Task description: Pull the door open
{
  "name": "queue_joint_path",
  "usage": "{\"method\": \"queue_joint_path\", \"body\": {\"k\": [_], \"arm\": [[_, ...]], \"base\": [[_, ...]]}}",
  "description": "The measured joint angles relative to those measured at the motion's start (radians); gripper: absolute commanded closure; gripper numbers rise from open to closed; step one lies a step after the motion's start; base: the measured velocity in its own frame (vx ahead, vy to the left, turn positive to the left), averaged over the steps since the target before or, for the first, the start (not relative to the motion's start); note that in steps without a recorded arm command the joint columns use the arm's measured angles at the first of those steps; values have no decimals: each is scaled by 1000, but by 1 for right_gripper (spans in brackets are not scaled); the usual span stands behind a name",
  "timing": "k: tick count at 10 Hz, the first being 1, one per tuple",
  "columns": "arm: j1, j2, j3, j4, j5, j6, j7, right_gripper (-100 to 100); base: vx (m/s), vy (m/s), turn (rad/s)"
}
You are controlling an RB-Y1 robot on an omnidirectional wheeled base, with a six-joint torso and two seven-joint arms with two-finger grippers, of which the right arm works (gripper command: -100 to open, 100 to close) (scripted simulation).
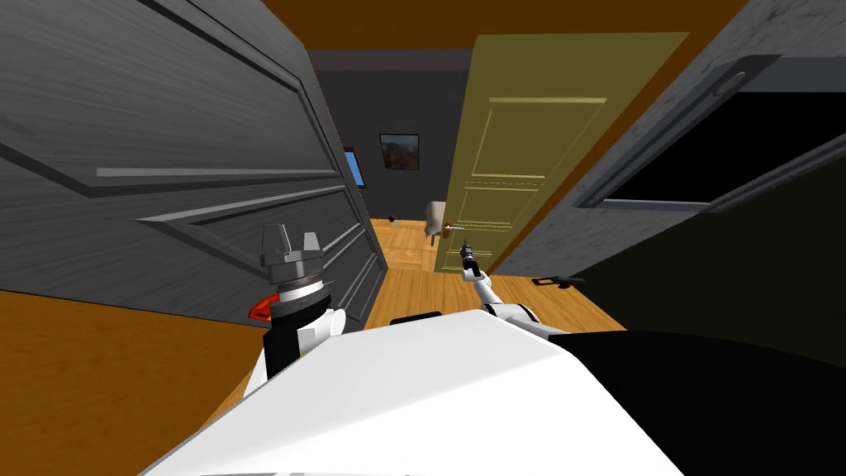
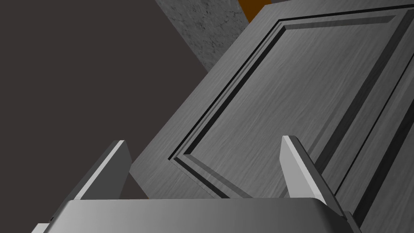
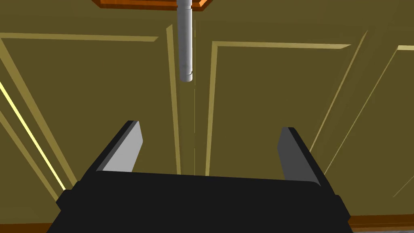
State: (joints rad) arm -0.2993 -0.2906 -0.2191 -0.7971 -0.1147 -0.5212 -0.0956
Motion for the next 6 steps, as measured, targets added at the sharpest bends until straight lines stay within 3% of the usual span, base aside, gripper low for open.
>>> {"method": "queue_joint_path", "body": {"k": [6], "arm": [[-74,-22,-20,133,-7,-6,-2,-100]], "base": [[52,-40,78]]}}
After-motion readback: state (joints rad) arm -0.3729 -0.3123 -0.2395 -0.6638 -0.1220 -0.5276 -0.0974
